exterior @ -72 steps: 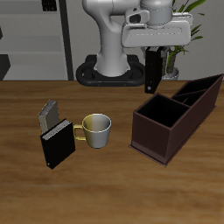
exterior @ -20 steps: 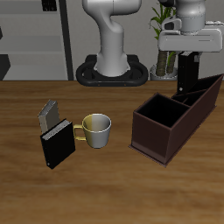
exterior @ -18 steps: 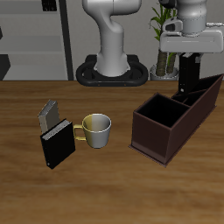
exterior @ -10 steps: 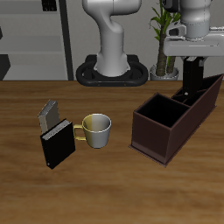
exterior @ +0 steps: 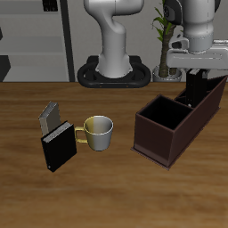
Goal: Place the left black book into the left desk caddy's back compartment
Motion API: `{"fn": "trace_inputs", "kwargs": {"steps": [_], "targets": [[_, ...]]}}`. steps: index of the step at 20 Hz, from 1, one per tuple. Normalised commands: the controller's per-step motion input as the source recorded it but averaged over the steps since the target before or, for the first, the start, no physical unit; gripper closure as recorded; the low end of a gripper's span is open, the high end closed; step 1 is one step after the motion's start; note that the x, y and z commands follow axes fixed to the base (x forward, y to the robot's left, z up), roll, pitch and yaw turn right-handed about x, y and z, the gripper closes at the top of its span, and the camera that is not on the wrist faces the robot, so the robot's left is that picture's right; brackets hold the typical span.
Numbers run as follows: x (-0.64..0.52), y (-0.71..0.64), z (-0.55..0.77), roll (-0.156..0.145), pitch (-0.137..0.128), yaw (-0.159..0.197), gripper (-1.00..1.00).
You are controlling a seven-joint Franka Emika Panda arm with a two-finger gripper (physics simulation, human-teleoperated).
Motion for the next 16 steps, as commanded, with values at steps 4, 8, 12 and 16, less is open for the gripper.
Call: {"fn": "trace_inputs", "kwargs": {"steps": [4, 8, 12, 16], "targets": [[0.16, 0.03, -0.27, 0.001, 0.046, -0.013, 1.0], [0.07, 0.05, -0.21, 0.009, 0.033, -0.011, 1.0], [0.1, -0.07, -0.29, -0.047, 0.028, -0.02, 1.0], [0.1, 0.0, -0.44, -0.025, 0.055, 0.006, 1.0]]}}
